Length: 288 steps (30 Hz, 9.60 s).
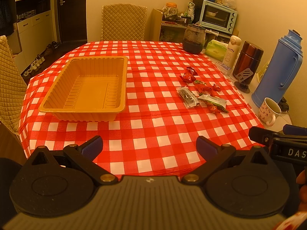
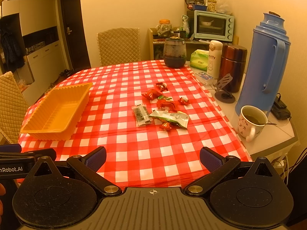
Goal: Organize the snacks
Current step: 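Grasp the clear packet of dark sticks with the left tool while the right tool grasps a red candy, then carry both snacks over the orange tray and open both tools to drop them, then move both open tools back to the snack pile, then grasp the silver-green pouch with the left tool while the right tool grasps the yellow-green candy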
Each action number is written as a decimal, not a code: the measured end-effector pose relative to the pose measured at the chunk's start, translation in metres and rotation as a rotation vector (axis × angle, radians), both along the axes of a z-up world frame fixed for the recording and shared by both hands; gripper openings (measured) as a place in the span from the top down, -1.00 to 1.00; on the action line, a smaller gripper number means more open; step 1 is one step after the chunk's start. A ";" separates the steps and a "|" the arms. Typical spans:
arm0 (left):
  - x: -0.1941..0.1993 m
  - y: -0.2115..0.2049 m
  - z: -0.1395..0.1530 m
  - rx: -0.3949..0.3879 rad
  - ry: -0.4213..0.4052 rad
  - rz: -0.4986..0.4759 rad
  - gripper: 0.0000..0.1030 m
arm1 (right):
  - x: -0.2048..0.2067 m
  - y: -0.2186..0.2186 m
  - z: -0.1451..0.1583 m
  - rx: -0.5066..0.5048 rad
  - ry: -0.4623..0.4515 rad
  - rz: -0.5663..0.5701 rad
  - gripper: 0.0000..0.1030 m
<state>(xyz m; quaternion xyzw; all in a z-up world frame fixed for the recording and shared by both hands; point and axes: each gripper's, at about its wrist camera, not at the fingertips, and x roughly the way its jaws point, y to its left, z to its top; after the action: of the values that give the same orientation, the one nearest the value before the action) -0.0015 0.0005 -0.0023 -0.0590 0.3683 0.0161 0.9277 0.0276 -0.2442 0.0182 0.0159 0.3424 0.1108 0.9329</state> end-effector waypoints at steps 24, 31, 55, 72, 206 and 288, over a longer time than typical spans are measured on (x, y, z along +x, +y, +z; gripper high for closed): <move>0.088 -0.014 -0.009 -0.060 0.005 -0.056 -0.99 | 0.065 -0.052 0.004 -0.009 -0.089 -0.082 -0.99; 0.136 -0.025 -0.025 -0.071 0.000 -0.101 -0.94 | 0.109 -0.067 -0.022 0.013 -0.028 -0.071 -0.69; 0.247 -0.047 -0.095 -0.109 0.085 -0.258 -0.80 | 0.216 -0.017 -0.131 0.056 0.160 0.025 0.50; 0.295 -0.079 -0.118 -0.078 0.136 -0.356 -0.41 | 0.187 -0.040 -0.119 0.051 0.156 -0.014 0.53; 0.175 -0.013 -0.002 -0.028 0.010 -0.228 -0.31 | 0.143 -0.073 -0.047 0.102 0.080 -0.115 -0.07; 0.281 -0.118 -0.111 0.038 0.217 -0.541 0.56 | 0.218 -0.076 -0.132 0.128 0.093 -0.006 0.58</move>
<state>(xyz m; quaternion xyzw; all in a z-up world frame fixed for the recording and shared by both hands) 0.2799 -0.1171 -0.1137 0.0606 0.4672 -0.2187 0.8545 0.2454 -0.3203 -0.1142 0.0814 0.3775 0.1289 0.9134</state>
